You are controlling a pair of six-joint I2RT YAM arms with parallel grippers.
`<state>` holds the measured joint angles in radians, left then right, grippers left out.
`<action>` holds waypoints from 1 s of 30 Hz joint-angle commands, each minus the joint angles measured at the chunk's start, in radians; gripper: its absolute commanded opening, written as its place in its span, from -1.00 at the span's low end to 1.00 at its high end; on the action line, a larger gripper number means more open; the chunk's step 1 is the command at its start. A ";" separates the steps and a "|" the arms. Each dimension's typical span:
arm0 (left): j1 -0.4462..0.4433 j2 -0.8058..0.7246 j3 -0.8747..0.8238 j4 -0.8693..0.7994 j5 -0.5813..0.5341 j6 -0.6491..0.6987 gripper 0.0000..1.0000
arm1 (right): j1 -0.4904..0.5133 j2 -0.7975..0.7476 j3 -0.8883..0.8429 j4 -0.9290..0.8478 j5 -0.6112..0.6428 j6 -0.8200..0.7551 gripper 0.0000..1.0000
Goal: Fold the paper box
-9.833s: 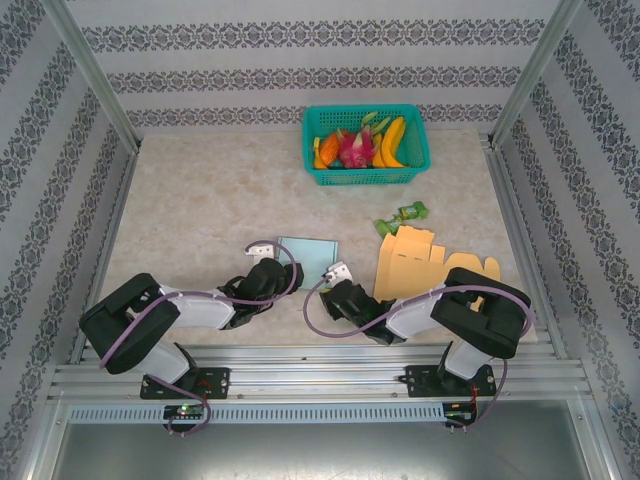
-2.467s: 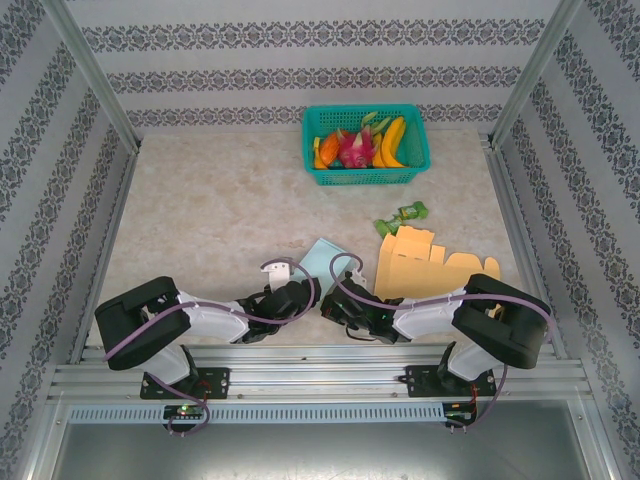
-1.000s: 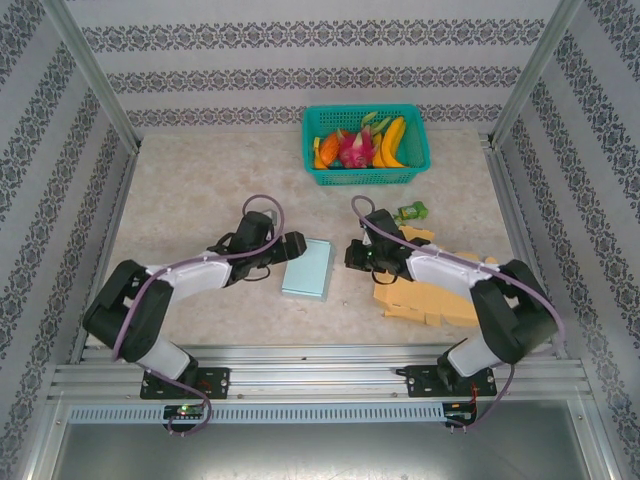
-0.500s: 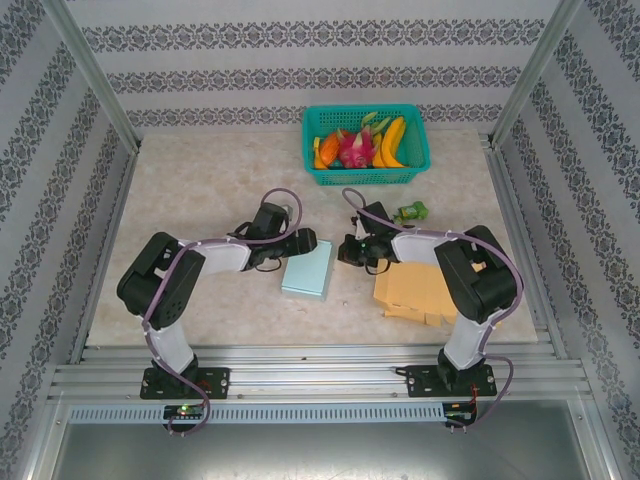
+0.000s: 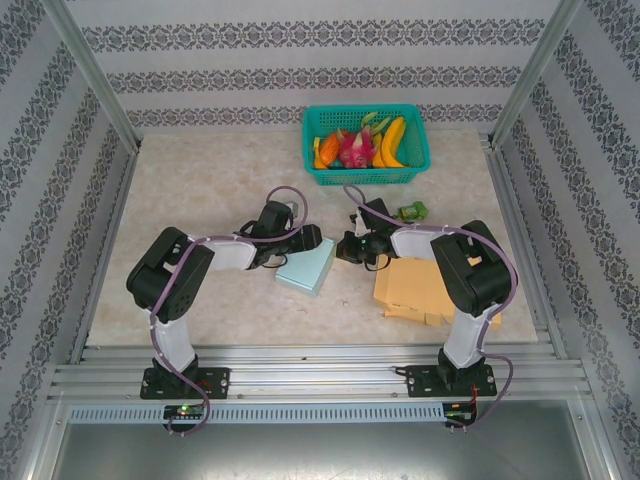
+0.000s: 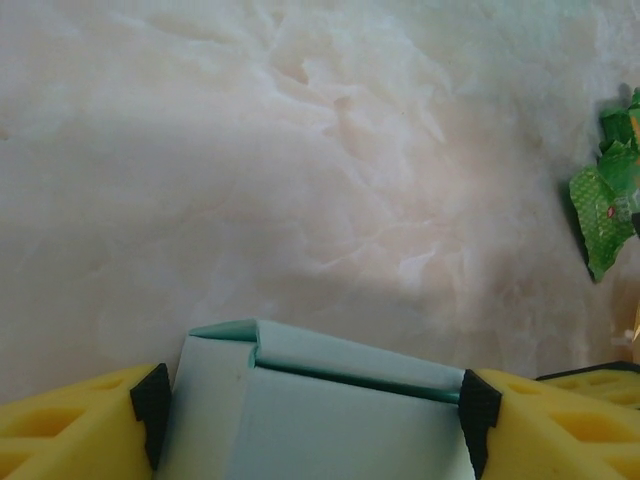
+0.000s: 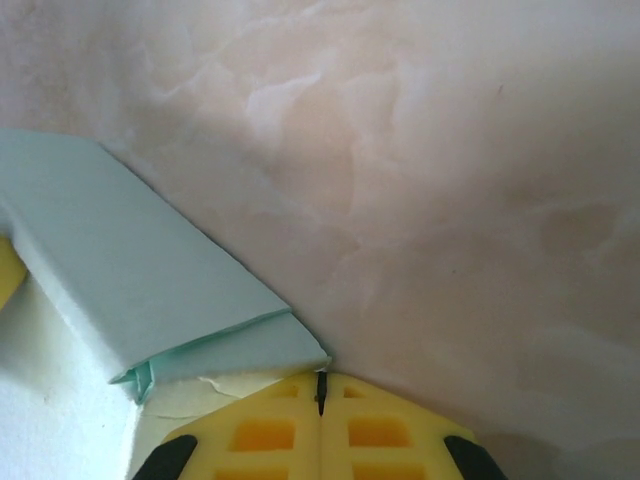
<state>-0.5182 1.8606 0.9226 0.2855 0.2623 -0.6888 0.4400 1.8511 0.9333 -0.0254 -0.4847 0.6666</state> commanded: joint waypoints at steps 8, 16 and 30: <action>-0.226 0.136 -0.028 0.300 0.199 -0.183 0.51 | -0.024 0.077 -0.080 0.255 -0.074 0.037 -1.00; -0.251 0.108 -0.034 0.296 0.206 -0.246 0.50 | -0.033 0.061 -0.104 0.291 -0.074 0.054 -1.00; -0.073 -0.039 -0.093 0.043 0.021 -0.141 0.54 | -0.032 -0.129 -0.228 0.239 0.025 0.067 -1.00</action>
<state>-0.5926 1.8553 0.8589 0.4412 0.1890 -0.8062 0.3912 1.7576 0.7288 0.2176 -0.4931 0.7486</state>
